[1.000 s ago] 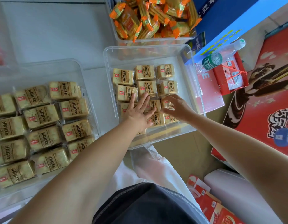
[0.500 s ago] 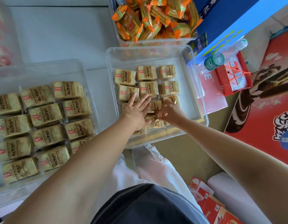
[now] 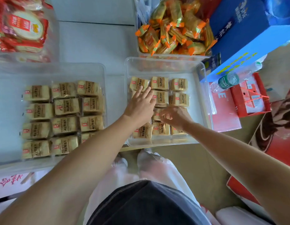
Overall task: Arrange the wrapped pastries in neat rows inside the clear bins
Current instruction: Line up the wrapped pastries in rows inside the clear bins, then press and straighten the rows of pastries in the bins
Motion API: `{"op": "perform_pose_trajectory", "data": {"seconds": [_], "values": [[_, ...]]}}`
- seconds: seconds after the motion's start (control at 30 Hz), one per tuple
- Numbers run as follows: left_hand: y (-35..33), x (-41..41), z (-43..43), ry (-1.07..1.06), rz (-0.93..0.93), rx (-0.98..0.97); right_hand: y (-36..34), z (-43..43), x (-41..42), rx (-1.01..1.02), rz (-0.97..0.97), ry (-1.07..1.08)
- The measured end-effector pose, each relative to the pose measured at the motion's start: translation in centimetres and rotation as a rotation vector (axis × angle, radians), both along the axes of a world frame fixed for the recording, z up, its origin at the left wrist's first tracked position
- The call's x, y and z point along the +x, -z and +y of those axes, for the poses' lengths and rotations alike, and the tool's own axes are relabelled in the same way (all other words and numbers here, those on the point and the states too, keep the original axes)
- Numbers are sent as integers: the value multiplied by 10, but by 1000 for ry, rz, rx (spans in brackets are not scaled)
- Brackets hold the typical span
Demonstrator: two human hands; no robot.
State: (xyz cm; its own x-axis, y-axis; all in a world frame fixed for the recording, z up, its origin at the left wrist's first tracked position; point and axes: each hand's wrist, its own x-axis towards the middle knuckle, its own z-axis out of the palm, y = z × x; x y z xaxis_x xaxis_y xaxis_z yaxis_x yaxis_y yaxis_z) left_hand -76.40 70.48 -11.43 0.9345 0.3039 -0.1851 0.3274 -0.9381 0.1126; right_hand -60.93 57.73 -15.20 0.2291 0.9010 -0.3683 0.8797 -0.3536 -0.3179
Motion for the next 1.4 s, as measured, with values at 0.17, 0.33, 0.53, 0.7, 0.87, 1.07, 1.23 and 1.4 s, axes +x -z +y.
{"op": "perform_pose_trajectory", "data": {"seconds": [0.17,0.33,0.53,0.7,0.87,1.07,1.23,1.4], "values": [[-9,-23,2,-285,-93,106,-15,21,-16,197,59,-222],[6,-47,-17,-485,-56,58,5,28,-36,-10,-166,-402],[11,-56,-37,-568,-80,7,32,44,-27,-149,-129,-541],[9,-56,-36,-598,-90,-47,19,54,2,28,-131,-599],[1,-42,-18,-641,-165,-61,13,79,2,162,-155,-321],[18,-37,-6,-617,-200,-77,35,107,-26,20,-187,-239],[25,-35,-6,-622,-292,-135,38,109,-14,83,-278,-456],[28,-36,-5,-606,-303,-118,38,114,-5,69,-273,-555]]}}
